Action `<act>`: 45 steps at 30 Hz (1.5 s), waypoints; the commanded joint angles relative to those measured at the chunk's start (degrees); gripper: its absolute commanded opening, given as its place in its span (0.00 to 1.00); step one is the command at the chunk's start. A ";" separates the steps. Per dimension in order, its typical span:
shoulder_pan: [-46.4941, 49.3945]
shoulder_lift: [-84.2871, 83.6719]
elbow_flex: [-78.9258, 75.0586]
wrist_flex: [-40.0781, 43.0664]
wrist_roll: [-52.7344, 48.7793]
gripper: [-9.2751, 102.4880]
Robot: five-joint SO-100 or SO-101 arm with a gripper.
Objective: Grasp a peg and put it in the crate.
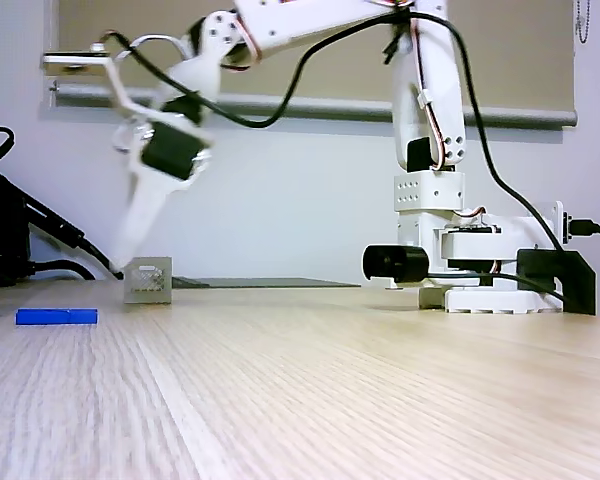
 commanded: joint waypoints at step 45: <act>1.76 -2.02 0.70 -9.23 3.87 0.08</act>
